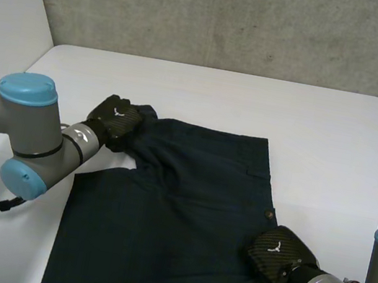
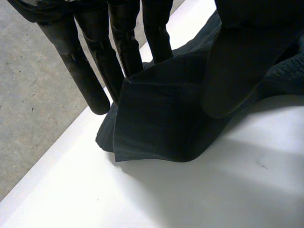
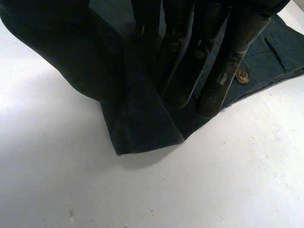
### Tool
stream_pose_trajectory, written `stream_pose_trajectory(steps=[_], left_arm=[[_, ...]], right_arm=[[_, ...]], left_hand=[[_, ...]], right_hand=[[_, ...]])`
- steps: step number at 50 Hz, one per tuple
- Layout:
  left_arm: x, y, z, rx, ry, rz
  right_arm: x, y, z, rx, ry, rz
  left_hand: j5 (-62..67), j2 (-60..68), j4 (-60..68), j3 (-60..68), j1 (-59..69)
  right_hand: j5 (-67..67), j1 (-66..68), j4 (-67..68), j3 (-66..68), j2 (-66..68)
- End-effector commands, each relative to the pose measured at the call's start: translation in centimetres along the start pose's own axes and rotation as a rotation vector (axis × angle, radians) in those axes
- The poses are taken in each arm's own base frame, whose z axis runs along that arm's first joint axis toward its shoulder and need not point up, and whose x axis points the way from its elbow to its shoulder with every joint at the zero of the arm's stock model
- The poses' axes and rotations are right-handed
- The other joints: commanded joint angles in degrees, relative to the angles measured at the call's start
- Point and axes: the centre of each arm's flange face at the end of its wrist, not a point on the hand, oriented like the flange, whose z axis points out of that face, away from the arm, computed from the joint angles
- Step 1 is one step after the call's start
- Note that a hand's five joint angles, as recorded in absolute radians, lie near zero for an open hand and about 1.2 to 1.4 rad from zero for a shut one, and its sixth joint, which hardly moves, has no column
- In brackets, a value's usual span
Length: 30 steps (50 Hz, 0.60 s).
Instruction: Fold the shorts.
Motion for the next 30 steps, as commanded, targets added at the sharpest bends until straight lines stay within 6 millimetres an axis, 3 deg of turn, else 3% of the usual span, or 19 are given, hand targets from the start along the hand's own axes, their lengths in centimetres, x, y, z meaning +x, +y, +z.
stream_pose_trajectory(steps=[1, 6, 13, 17, 21, 30], left_arm=[[-0.7, -0.5, -0.3, -0.007, -0.039, 0.004], [-1.0, -0.1, -0.3, -0.023, -0.057, 0.002], [-1.5, -0.6, -1.0, -0.032, -0.072, 0.001], [-2.9, -1.4, -2.2, -0.038, -0.132, 0.0], [-4.0, -1.2, -3.5, -0.069, -0.173, -0.009], [-3.0, 1.1, -5.5, -0.165, -0.154, -0.04]], right_arm=[[0.0, 0.0, 0.0, 0.001, -0.001, -0.002], [0.0, 0.0, 0.0, 0.0, -0.002, -0.001], [0.0, 0.0, 0.0, 0.0, -0.002, -0.001], [0.0, 0.0, 0.0, -0.001, 0.0, -0.002], [0.0, 0.0, 0.0, -0.002, 0.001, 0.0], [0.0, 0.0, 0.0, -0.003, 0.001, 0.003]], left_hand=[[12.3, 11.7, 11.8, 11.7, 12.6], [30.6, 30.0, 30.0, 30.0, 30.9], [30.6, 30.0, 30.1, 30.0, 31.0], [30.6, 30.0, 30.1, 30.0, 31.0], [30.6, 30.0, 30.1, 30.0, 31.0], [30.6, 30.0, 30.1, 30.0, 31.0]], right_hand=[[13.4, 23.4, 11.5, 11.1, 12.6], [13.4, 23.4, 11.5, 11.1, 12.6], [13.4, 23.4, 11.5, 11.1, 12.6], [13.4, 23.4, 11.5, 11.1, 12.6], [13.4, 23.4, 11.5, 11.1, 12.6], [13.4, 23.4, 11.5, 11.1, 12.6]])
